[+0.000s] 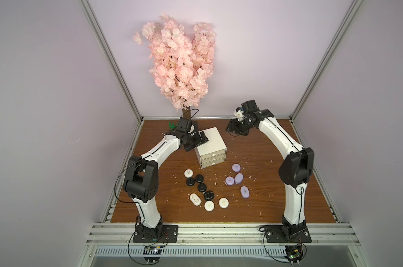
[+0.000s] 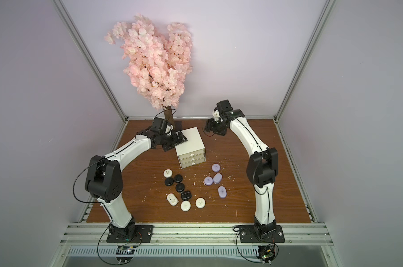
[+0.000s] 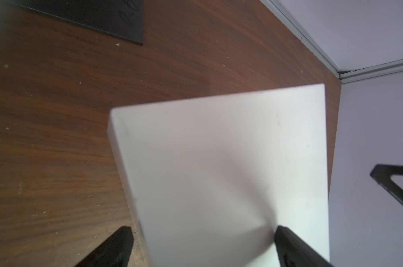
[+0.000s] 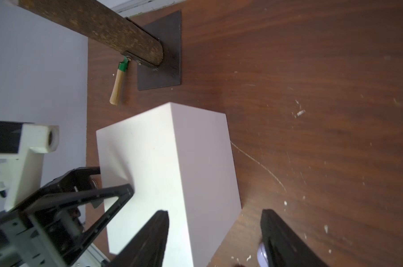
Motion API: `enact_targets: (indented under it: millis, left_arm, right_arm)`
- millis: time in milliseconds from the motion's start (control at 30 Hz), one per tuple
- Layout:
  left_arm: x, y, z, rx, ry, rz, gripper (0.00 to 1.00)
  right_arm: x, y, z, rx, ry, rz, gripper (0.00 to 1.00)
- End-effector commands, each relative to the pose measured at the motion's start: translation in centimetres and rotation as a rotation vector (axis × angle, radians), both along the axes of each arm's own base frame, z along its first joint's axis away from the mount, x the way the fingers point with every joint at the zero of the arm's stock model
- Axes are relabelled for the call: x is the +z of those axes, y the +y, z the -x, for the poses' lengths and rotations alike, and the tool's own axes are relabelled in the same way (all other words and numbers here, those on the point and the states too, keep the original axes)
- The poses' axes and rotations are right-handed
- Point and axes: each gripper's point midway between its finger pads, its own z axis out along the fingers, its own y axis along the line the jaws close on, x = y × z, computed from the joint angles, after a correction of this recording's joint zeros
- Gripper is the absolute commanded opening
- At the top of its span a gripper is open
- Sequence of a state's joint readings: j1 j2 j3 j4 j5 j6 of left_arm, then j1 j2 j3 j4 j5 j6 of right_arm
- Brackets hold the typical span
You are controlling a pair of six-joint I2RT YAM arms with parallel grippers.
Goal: Put the bluetooth earphones in the drawer according to color
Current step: Move the storage box to the center of the board, then open the drawer in the storage box.
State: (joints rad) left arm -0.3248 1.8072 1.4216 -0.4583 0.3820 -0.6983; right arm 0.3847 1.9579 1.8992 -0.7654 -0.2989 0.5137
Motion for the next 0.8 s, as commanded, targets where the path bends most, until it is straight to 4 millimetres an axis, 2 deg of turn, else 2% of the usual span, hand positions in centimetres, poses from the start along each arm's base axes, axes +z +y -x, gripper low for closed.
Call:
enact_targets:
  millis: [0, 167, 333, 433, 633, 767]
  left_arm:
    - [-1.9, 0.2, 3.2, -0.058, 0.108, -0.076, 0.99]
    - [-2.4, 1.1, 3.6, -0.092, 0.076, -0.136, 1.0]
    - [-2.1, 1.9, 3.5, -0.121, 0.023, -0.197, 0.98]
    - [-1.9, 2.3, 3.3, -0.128, -0.02, -0.228, 0.98]
    - [0.0, 2.8, 2.4, -0.121, -0.127, -0.257, 0.97]
    - [0.8, 2.8, 1.7, -0.122, -0.192, -0.257, 0.95]
  right_arm:
    - [5.5, -0.8, 1.0, -0.154, -0.157, -0.203, 0.69]
    - [4.0, -2.3, 5.2, -0.255, -0.177, -0.364, 0.67]
    - [2.4, -2.5, 9.0, -0.275, -0.19, -0.45, 0.65]
    - [1.3, -2.2, 11.2, -0.286, -0.207, -0.501, 0.64]
    - [-0.3, -0.6, 15.2, -0.327, -0.252, -0.593, 0.62]
    - [-1.0, 0.8, 16.9, -0.343, -0.292, -0.637, 0.6]
